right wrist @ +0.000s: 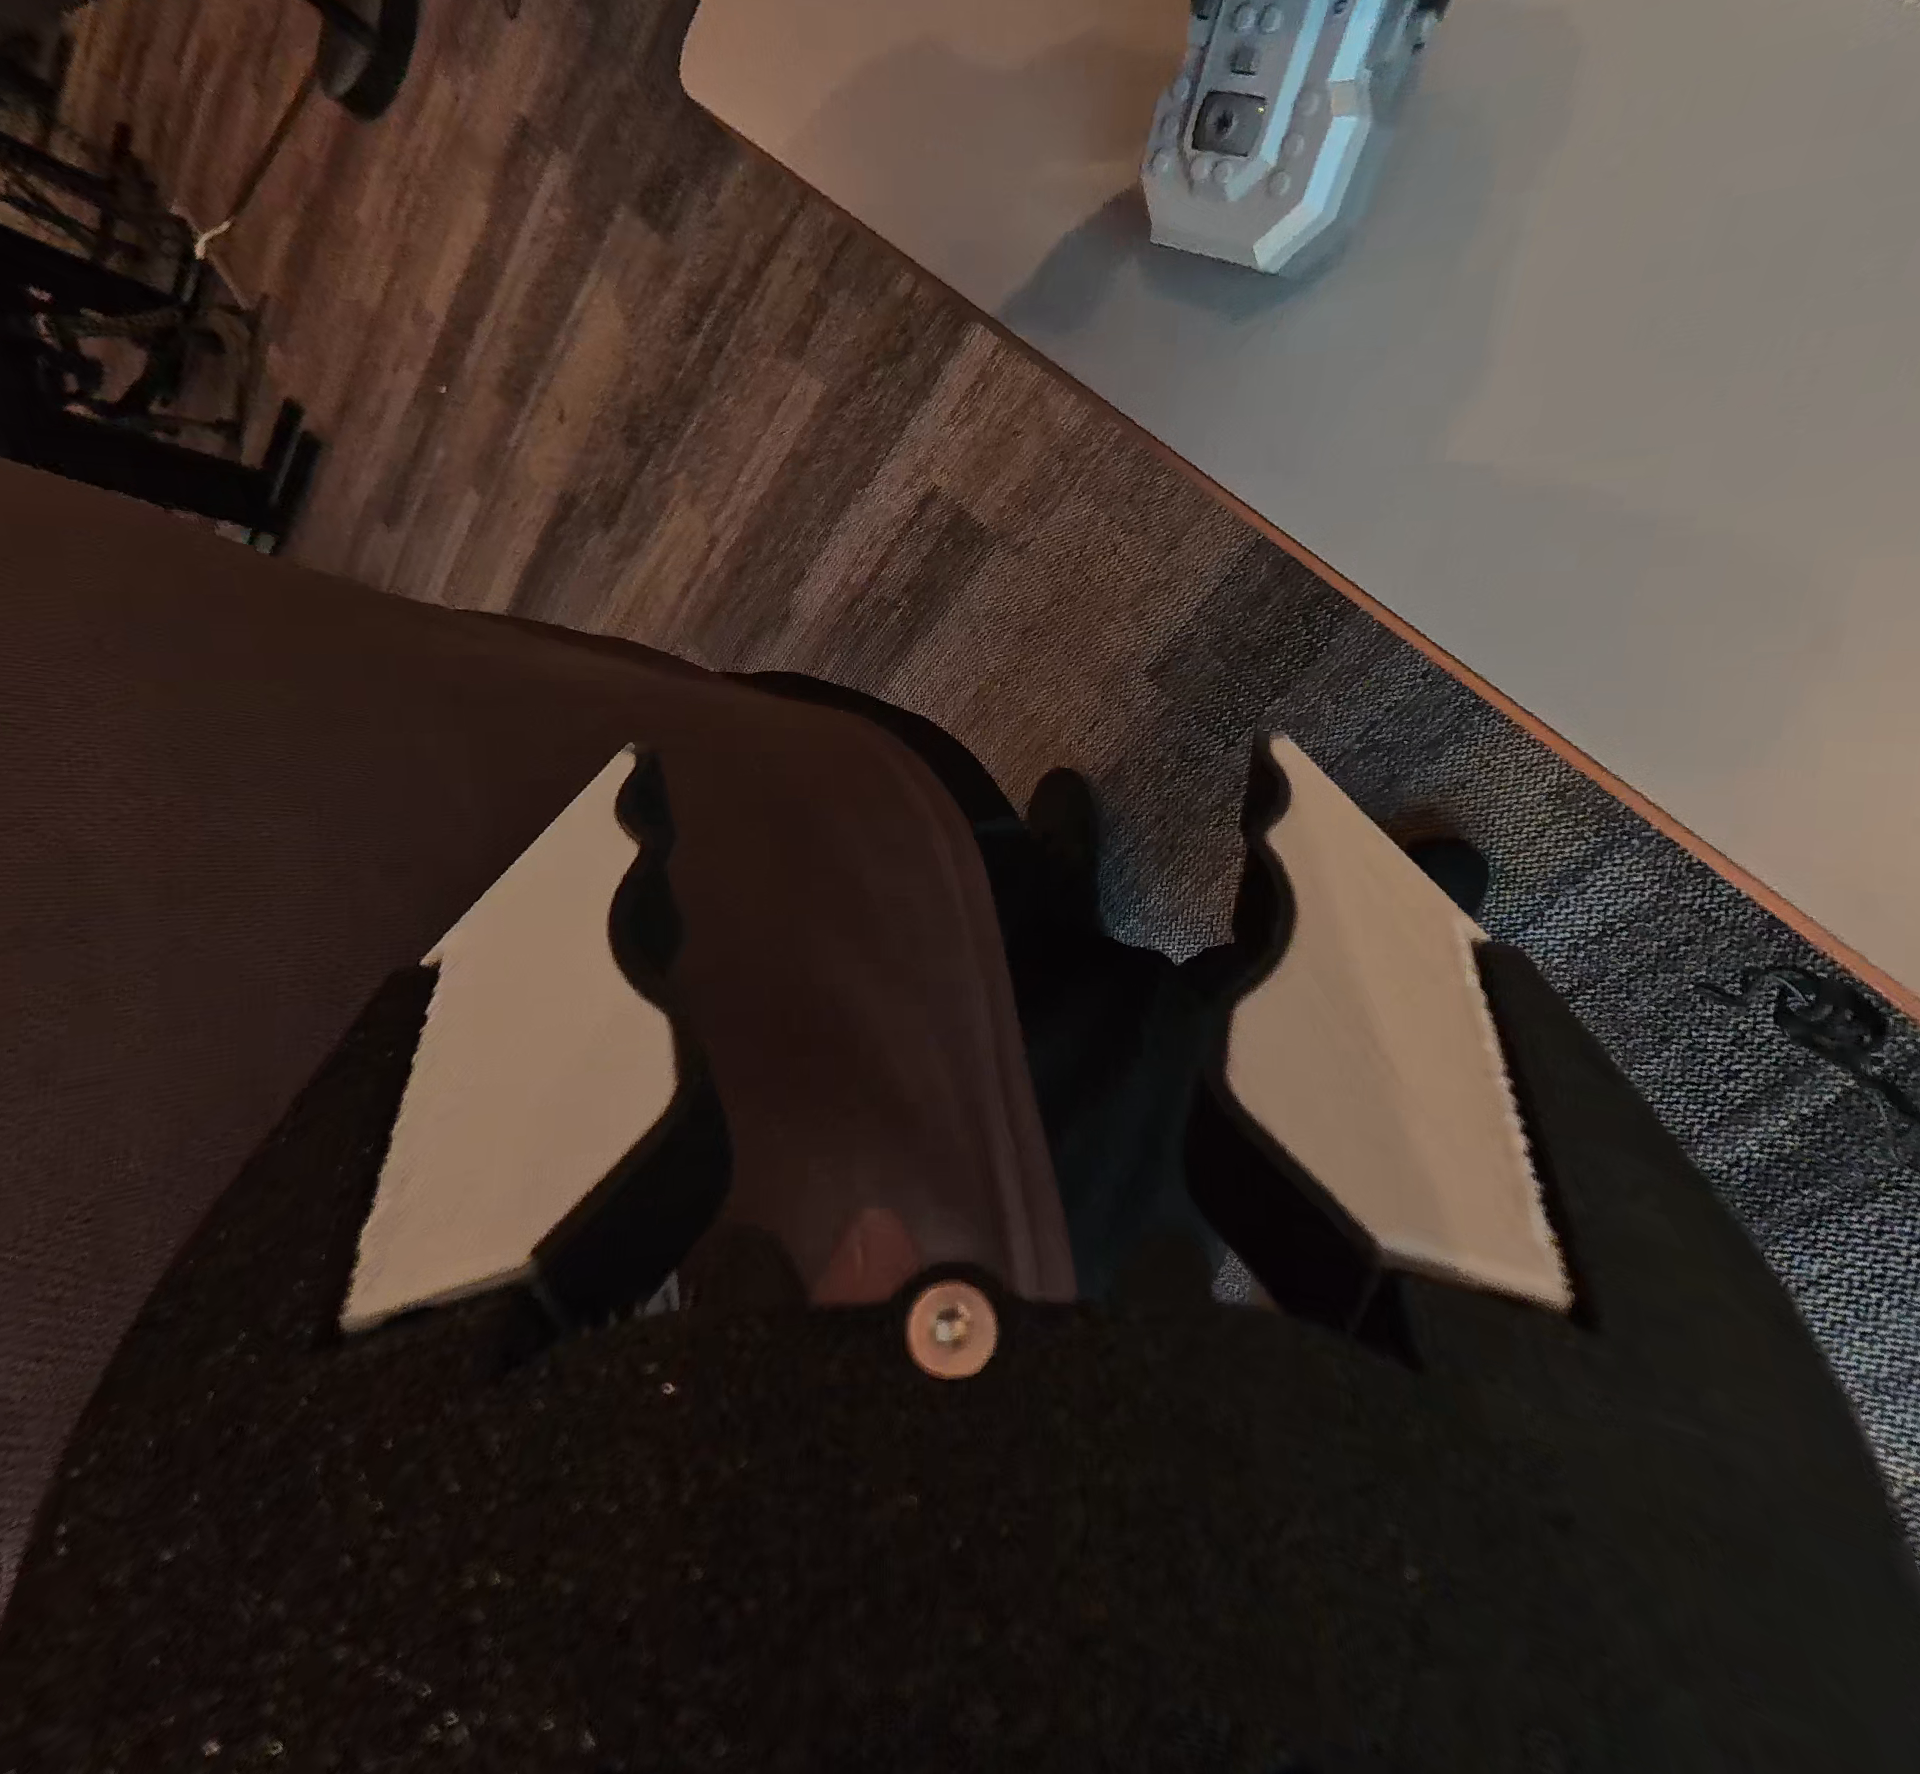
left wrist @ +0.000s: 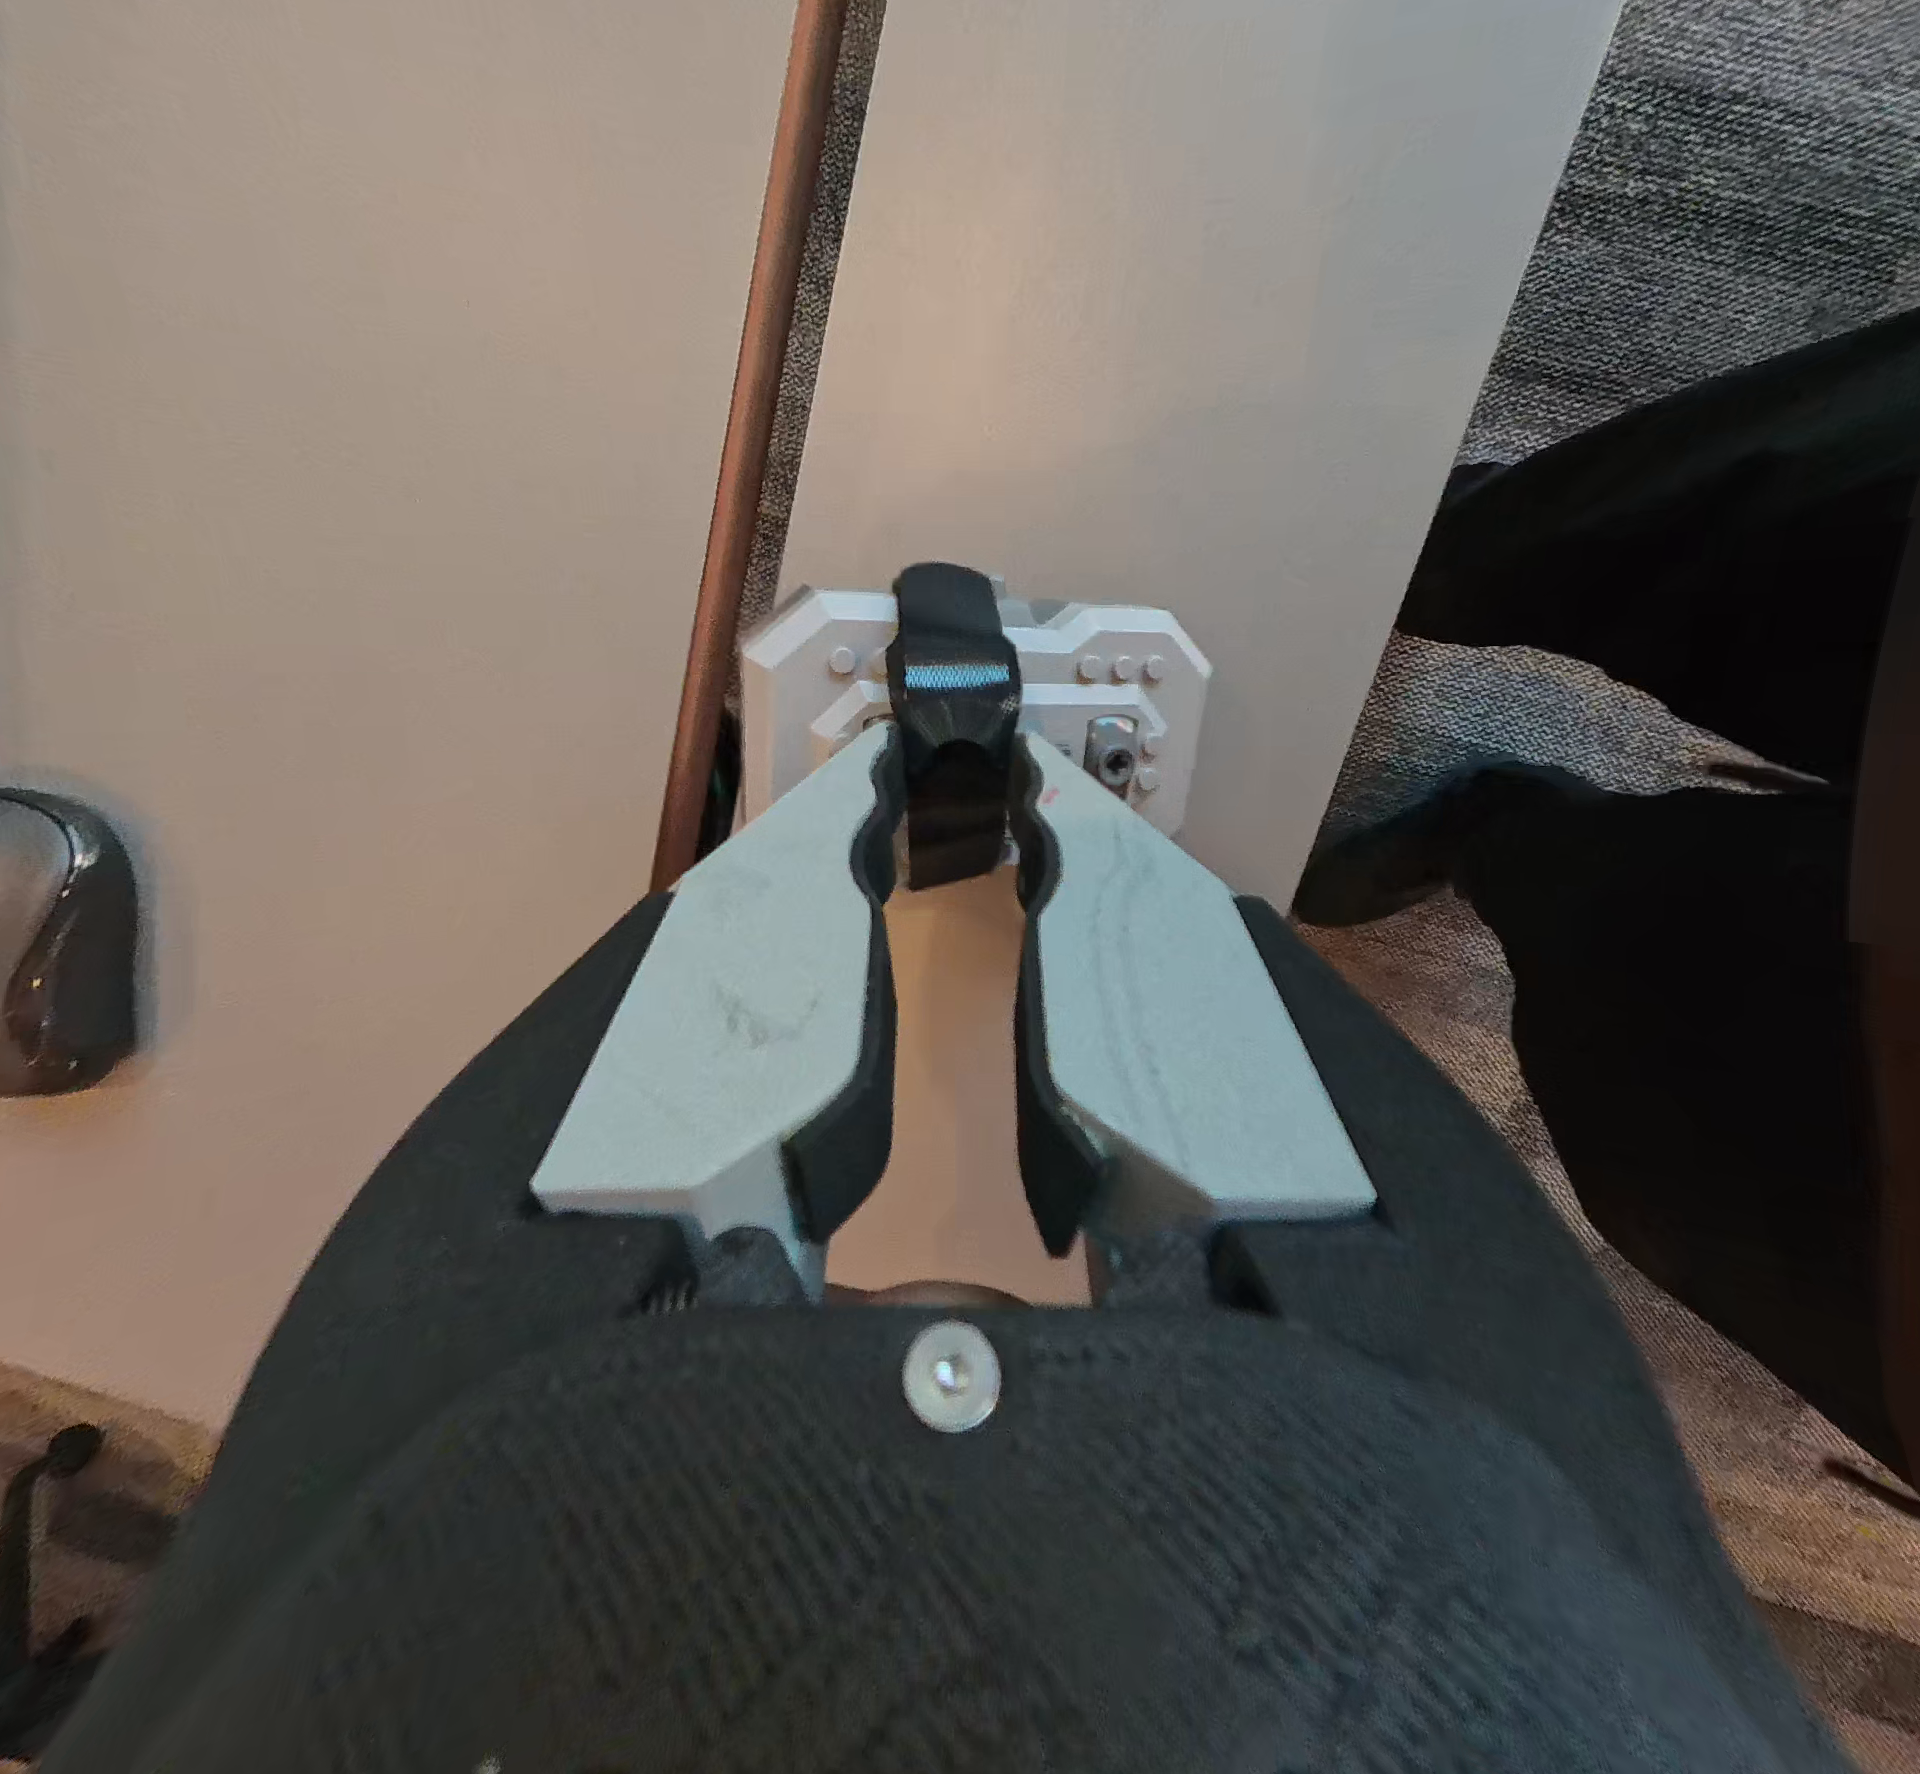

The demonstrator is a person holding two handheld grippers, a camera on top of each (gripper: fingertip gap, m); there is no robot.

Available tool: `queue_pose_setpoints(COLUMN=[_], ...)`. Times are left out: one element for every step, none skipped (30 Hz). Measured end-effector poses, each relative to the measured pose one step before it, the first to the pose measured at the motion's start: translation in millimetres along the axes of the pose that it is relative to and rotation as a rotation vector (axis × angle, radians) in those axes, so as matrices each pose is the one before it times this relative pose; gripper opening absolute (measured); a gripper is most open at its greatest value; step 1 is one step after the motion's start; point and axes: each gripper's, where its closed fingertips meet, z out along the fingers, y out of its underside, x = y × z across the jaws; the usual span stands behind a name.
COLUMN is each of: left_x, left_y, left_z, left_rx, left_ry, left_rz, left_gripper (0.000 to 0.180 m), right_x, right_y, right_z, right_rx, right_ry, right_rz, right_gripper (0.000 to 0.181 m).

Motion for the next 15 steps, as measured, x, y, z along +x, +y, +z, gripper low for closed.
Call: queue_pose_setpoints(left_x=[0.51,-0.12,0.17,0.45,1.9,2.54,0.65,-0.52,-0.23,0.51,-0.06,-0.1,0.21,1.21,1.89], left_y=[0.68,1.51,1.3,1.58,0.96,1.05,-0.39,-0.52,-0.36,0.18,1.43,3.82,3.57,4.2,4.58], left_z=[2.68,3.06,2.37,1.97,2.03,1.01,0.87,-1.13,-1.86,-2.41,-2.99,-1.05,-3.93,-4.06,-4.2], left_rx=[0.0017,-0.0047,-0.004,-0.0034,-0.0037,-0.004,0.0073,0.0103,0.0075,0.0066,0.0009,-0.0041,-0.004,-0.0026,-0.0002], left_ry=[0.001,-0.0024,-0.0011,0.0024,0.0088,0.0135,-0.0044,-0.0081,-0.0047,0.001,-0.0019,-0.0065,-0.0022,0.0034,0.0051], left_rz=[-0.0053,-0.0096,-0.0079,-0.0077,-0.0095,-0.0089,-0.01,-0.0108,-0.0134,-0.0157,-0.0177,-0.0199,-0.0225,-0.0287,-0.033], left_gripper=[0.017,0.018,0.018,0.019,0.019,0.021,0.023,0.024,0.026,0.03,0.032,0.034,0.036,0.038,0.038], right_x=[-0.46,-0.25,0.75,1.2,1.4,1.58,2.2,2.5,3.96,5.18,5.99,10.88,15.94,16.3,15.48], right_y=[-1.0,-0.48,-0.94,-0.95,-1.07,-1.96,-2.26,-2.87,-3.41,-5.89,-10.2,-14.28,-15.9,-15.03,-13.18], right_z=[1.9,2.62,2.43,1.94,1.8,1.4,1.4,1.63,0.49,-1.04,-4.21,-7.47,-8.22,-5.25,-0.48], right_rx=[-0.011,-0.012,-0.0112,-0.0078,-0.0056,-0.0031,0.0006,0.003,0.0063,0.0178,0.0417,0.0643,0.0727,0.0741,0.0776], right_ry=[-0.0061,-0.0062,-0.0047,-0.0024,-0.0029,-0.0064,-0.0036,0.0001,0.0074,0.0224,0.049,0.0994,0.1309,0.1179,0.0967], right_rz=[-0.0092,-0.0087,-0.0081,-0.0079,-0.0059,-0.0053,-0.0064,-0.0088,-0.0143,-0.0289,-0.0638,-0.0984,-0.1008,-0.0722,-0.0436], right_gripper=[0.109,0.109,0.109,0.109,0.109,0.109,0.109,0.108,0.108,0.107,0.104,0.103,0.103,0.097,0.087])
